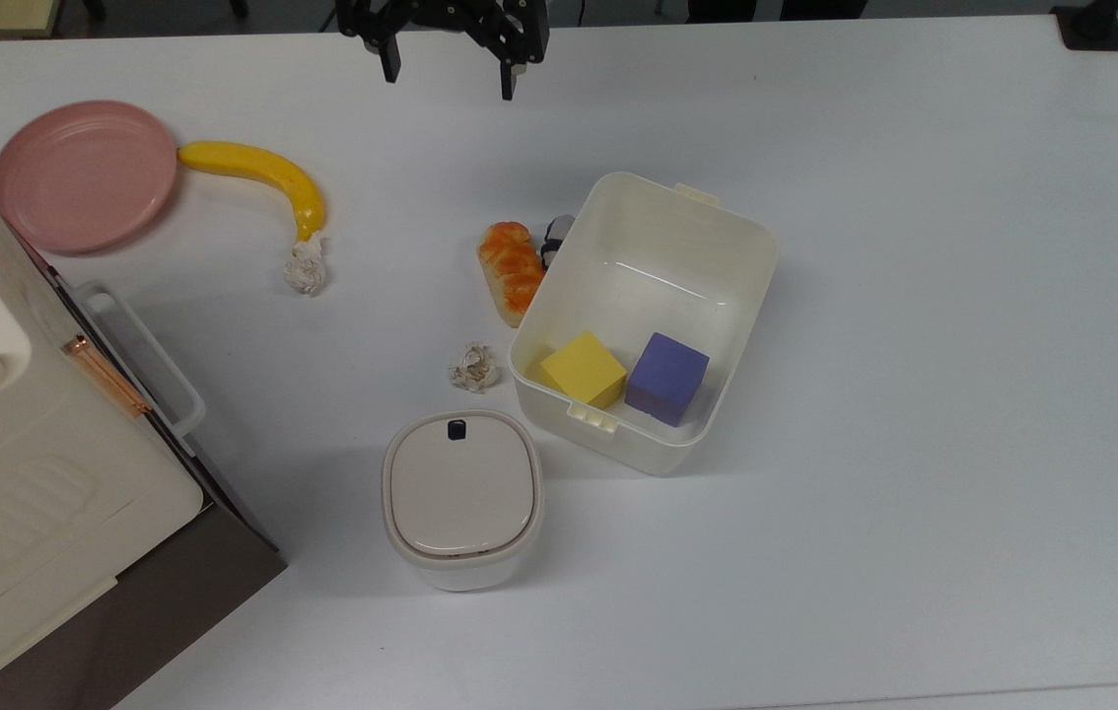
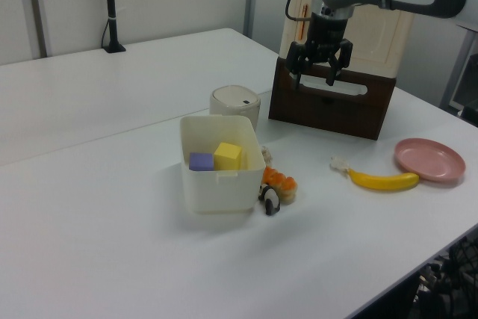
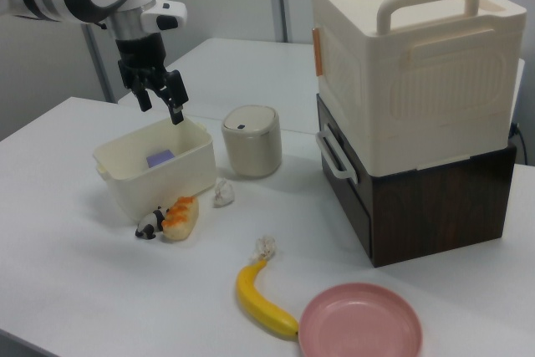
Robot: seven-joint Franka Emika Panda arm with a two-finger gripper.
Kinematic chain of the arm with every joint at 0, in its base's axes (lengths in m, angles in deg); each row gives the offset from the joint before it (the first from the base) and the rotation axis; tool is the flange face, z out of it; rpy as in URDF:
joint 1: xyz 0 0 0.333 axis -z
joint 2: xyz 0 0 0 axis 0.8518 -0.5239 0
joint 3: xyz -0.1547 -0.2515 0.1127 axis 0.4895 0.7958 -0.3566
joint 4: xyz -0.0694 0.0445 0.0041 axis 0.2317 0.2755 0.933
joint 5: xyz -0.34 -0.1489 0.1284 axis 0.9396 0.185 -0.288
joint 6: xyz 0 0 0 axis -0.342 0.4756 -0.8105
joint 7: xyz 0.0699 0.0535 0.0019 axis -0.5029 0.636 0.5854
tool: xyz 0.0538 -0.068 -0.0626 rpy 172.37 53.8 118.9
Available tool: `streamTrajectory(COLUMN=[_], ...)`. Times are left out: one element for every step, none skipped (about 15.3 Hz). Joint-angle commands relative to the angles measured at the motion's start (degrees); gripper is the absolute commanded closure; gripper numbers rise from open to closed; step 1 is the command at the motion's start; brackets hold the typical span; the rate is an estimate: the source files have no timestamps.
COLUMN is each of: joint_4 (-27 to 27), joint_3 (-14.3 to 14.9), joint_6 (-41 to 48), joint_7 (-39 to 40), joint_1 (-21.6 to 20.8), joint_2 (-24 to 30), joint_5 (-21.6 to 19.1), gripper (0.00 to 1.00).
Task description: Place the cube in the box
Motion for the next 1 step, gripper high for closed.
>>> streamTrajectory(joint_4=[0.1], joint_3=[0.9], joint_6=[2.8], joint_7=[1.1], joint_1=[-1.1], joint_2=[1.1], joint_5=[0.5], gripper=[0.0])
